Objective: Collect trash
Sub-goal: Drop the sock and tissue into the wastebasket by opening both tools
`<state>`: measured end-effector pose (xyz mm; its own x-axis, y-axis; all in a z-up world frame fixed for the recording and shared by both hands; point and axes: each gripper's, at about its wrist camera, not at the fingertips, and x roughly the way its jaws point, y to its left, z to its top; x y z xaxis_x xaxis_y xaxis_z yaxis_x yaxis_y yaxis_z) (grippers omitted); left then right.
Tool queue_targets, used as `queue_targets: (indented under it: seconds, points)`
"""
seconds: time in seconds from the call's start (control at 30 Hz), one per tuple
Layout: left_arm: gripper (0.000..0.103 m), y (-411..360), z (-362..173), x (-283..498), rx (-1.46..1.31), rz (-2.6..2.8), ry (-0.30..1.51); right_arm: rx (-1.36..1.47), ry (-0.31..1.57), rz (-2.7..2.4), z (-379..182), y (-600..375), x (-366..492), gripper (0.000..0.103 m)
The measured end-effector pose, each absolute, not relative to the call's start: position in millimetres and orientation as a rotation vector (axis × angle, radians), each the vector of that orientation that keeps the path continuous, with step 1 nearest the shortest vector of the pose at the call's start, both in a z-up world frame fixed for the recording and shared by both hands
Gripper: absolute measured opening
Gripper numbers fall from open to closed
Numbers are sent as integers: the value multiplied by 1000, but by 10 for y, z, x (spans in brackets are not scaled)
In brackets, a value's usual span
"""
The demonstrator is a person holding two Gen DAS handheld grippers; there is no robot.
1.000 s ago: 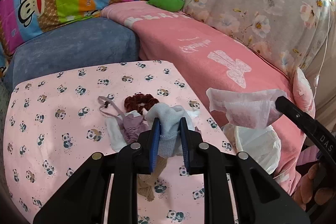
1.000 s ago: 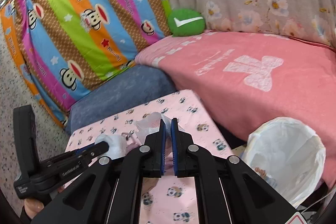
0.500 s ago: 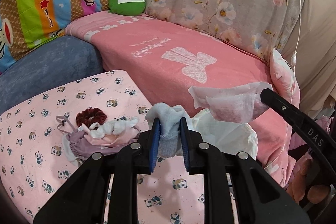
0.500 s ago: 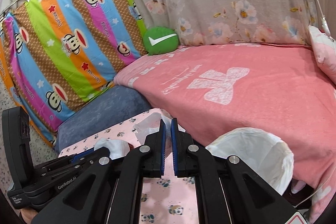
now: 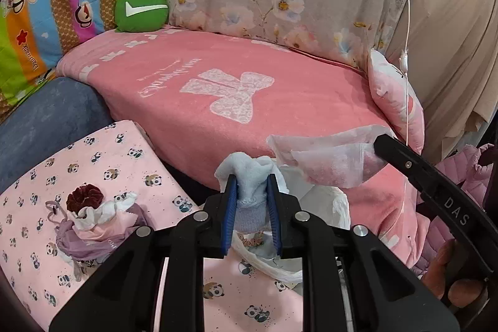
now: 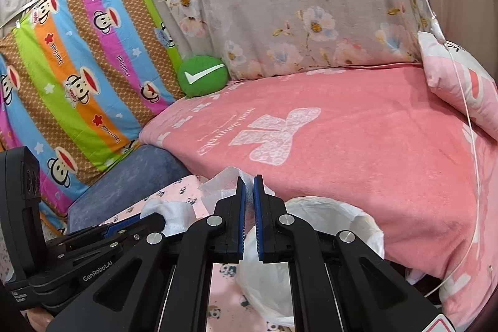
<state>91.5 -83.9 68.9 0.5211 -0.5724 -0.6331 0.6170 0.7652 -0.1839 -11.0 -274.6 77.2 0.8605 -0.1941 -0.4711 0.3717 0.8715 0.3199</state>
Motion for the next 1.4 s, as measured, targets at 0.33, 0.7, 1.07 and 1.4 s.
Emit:
queue_targets:
  seconds: [0.33, 0.7, 1.07, 1.4]
  points:
    - [19, -1249, 646, 834, 112, -780, 742, 441, 448, -361, 694, -3036, -258, 7]
    - [21, -1544, 536, 825, 140, -827, 773, 457, 474, -397, 568, -3262, -298, 7]
    - [70, -1560, 533, 828, 129, -797, 737, 461, 489, -408, 516, -3304, -251, 16]
    - [70, -1456, 558, 852, 128, -758, 721, 456, 470, -404, 564, -3237, -251, 29]
